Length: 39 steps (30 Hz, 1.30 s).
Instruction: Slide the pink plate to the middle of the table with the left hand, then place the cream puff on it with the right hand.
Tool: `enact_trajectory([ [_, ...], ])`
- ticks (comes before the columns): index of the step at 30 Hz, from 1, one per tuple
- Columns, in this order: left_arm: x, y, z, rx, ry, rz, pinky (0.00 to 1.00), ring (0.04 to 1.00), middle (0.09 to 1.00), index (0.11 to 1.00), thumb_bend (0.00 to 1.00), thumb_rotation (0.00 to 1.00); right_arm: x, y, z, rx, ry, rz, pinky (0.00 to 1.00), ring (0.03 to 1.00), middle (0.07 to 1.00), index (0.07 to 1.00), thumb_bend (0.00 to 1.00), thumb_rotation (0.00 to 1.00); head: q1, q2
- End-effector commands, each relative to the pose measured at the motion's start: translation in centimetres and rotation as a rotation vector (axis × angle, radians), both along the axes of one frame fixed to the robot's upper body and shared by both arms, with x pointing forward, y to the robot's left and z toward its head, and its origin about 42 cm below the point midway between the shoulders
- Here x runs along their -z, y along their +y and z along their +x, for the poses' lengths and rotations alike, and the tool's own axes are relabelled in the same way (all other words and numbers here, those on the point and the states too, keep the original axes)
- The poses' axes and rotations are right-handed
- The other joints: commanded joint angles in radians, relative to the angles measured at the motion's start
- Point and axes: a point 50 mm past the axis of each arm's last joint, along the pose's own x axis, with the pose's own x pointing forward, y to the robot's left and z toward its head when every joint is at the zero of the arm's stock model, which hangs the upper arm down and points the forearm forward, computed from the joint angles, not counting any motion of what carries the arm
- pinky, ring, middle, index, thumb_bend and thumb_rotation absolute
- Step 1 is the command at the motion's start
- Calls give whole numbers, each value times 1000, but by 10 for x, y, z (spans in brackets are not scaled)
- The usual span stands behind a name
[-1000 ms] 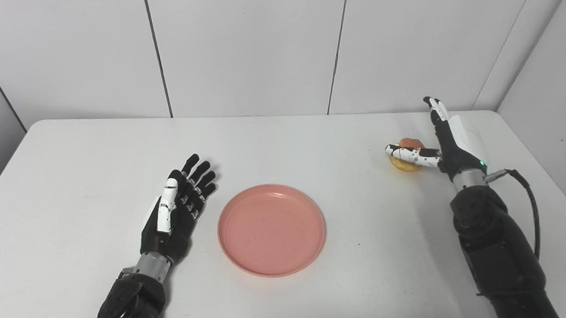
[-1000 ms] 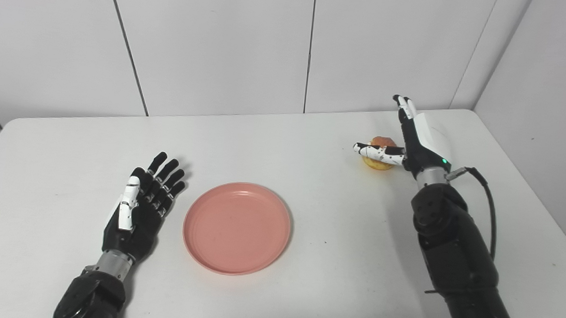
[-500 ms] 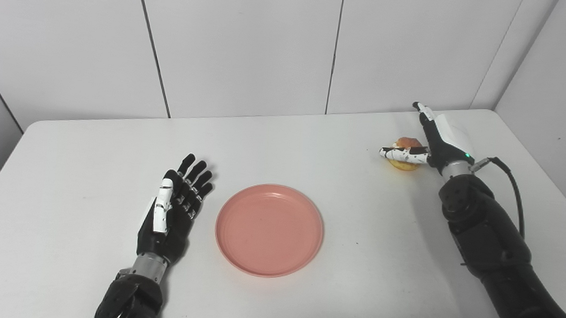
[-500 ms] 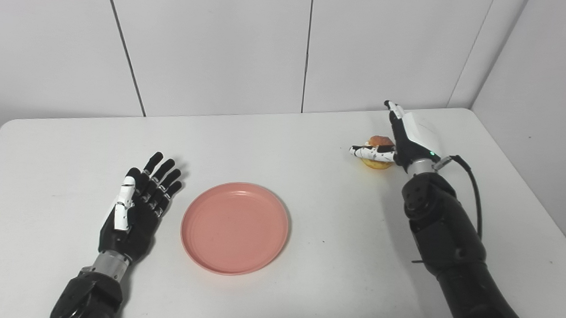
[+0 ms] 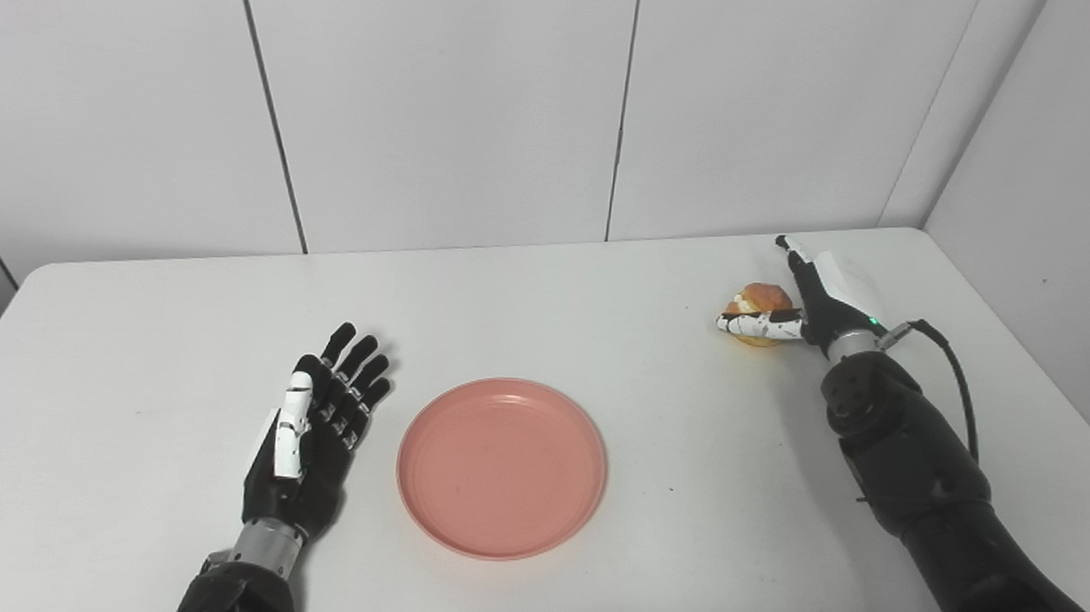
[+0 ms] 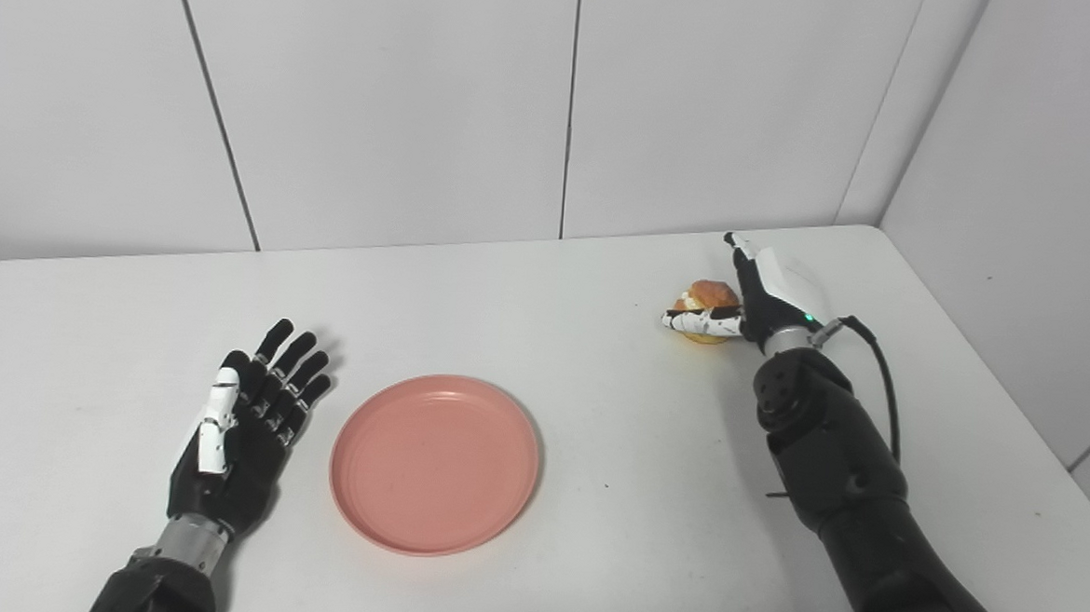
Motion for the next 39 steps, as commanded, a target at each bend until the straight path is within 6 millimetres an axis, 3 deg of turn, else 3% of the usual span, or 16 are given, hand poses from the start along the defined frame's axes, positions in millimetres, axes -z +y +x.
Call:
enact_trajectory([
  [1,43,11,-23,-24,165,2,987,959,946,941,378,1000,-37,-3,15,-12,-108,-21,725,866,941,925,857,471,1,0],
  [7,42,11,-23,-20,158,0,983,957,942,938,387,1000,-33,-4,17,-3,-100,-5,659,845,932,924,860,440,9,8],
  [16,41,9,-24,-22,157,1,986,959,947,942,392,1000,-28,-2,22,-2,-88,2,735,859,919,904,860,403,14,14],
  [25,38,8,-24,-21,154,10,972,952,941,941,402,1000,-24,2,27,-7,-42,-28,723,839,891,876,835,409,15,23],
  [26,38,8,-24,-21,155,10,974,953,941,940,401,1000,-24,2,28,-7,-37,-28,703,819,871,857,833,400,15,23],
  [29,38,8,-24,-22,154,12,975,953,940,939,403,1000,-22,3,30,-22,-37,-16,508,630,711,786,809,358,15,24],
  [36,37,8,-24,-19,150,14,975,955,944,942,401,1000,-20,5,35,-48,35,-32,445,506,564,565,734,256,18,28],
  [37,37,8,-24,-18,150,16,973,954,944,944,402,1000,-20,5,36,-52,40,-32,423,478,538,519,609,193,18,28],
  [39,37,8,-23,-18,150,15,973,954,943,942,403,1000,-19,8,36,-59,43,-28,367,419,483,491,539,151,18,29],
])
